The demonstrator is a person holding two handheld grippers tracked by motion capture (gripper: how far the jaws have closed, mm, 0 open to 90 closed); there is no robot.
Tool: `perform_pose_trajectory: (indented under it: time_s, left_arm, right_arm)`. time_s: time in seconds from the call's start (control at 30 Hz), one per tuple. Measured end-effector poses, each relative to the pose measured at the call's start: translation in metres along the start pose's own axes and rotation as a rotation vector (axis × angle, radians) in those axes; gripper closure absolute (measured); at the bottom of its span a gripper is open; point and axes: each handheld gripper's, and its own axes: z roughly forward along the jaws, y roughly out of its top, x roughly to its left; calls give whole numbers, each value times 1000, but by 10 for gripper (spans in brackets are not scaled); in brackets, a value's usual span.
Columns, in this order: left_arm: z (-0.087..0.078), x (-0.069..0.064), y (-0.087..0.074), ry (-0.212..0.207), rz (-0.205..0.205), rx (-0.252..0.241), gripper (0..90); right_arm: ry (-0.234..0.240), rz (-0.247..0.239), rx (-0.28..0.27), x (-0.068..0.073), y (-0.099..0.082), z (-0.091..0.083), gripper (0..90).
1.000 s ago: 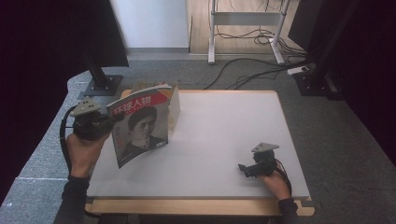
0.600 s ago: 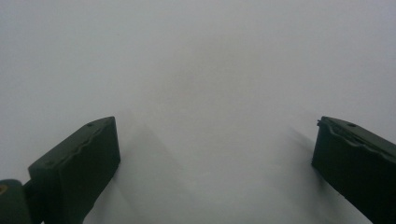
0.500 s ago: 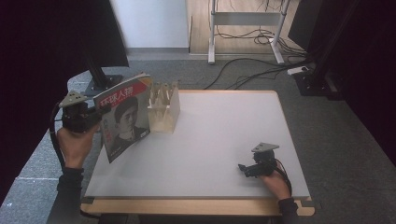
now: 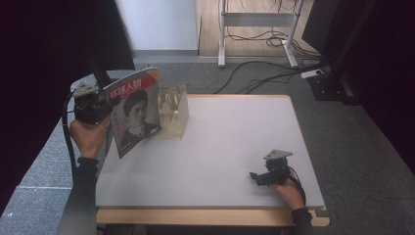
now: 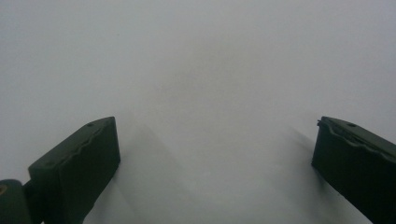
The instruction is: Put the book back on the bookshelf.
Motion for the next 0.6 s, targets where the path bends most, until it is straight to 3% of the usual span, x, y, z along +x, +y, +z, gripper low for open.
perform_pose_trajectory:
  time_s: [0.27,0.37,0.5,0.6]
  left_arm:
    - [25,0,3,7,-33,-45,871]
    - [34,-2,-3,16,-36,-72,871]
    - [44,-2,-17,-17,-19,-75,869]
    - [41,2,-17,-66,-15,-42,863]
  right_arm:
    - [1,2,-2,0,0,0,1]
    - [1,2,-3,0,0,0,1]
    - [1,2,-3,0,0,0,1]
    - [1,1,-2,0,0,0,0]
